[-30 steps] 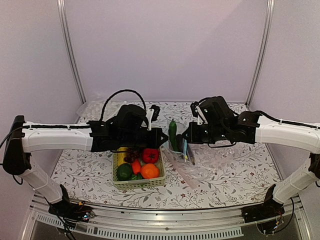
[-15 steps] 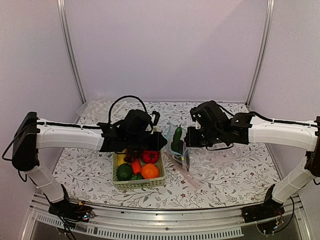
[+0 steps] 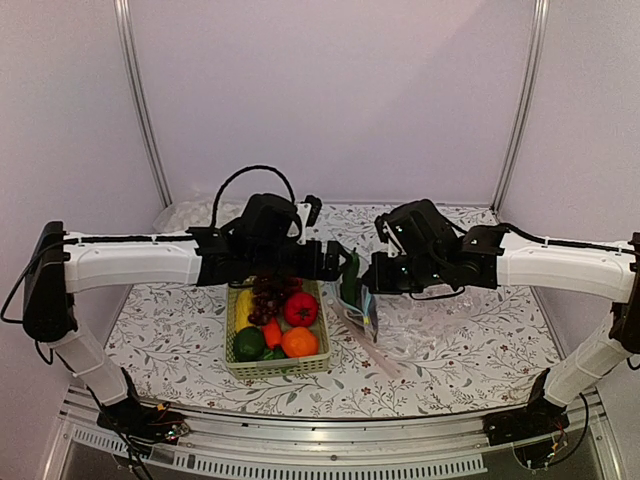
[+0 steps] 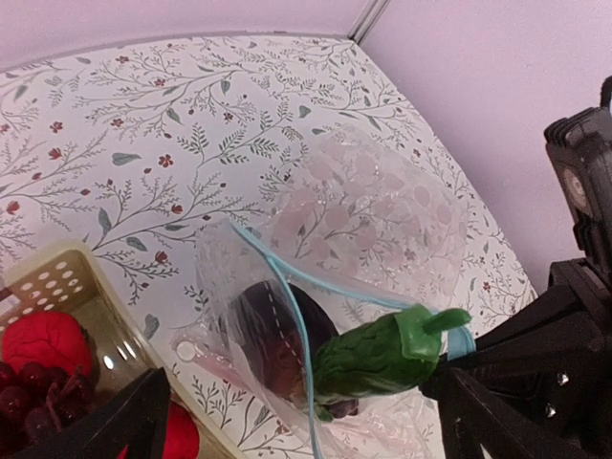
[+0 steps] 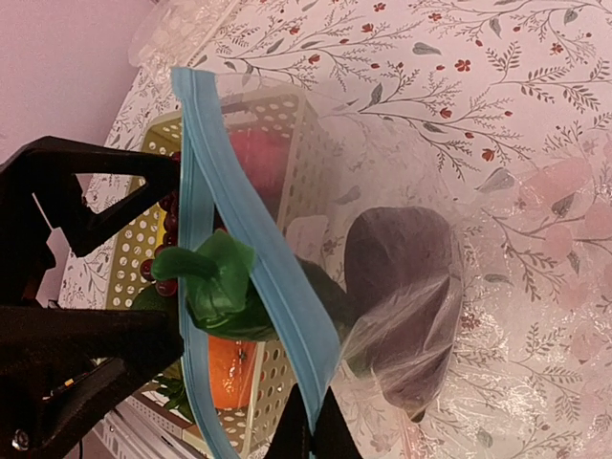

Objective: Place the food in the zip-top bag and seal the zipper
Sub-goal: Adjust the zipper food storage bag at the center of the board.

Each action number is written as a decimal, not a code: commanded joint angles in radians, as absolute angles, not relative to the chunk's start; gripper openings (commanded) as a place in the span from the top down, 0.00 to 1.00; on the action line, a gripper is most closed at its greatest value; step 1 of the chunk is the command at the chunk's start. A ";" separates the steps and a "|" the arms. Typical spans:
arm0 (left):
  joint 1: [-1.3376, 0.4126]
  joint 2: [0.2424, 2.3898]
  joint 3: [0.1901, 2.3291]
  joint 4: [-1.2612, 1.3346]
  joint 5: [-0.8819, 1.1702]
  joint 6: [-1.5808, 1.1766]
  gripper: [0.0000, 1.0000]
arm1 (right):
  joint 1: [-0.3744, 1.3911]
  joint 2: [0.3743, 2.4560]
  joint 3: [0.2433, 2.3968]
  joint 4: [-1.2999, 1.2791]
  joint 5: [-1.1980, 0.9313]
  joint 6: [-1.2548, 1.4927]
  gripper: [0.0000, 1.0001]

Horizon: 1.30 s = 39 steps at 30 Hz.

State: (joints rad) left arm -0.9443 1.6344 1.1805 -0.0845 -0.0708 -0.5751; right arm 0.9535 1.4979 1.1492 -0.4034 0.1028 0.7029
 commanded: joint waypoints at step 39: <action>-0.879 1.762 1.177 -0.024 -0.058 -0.645 0.24 | 0.958 1.452 1.113 -0.369 0.137 0.727 1.00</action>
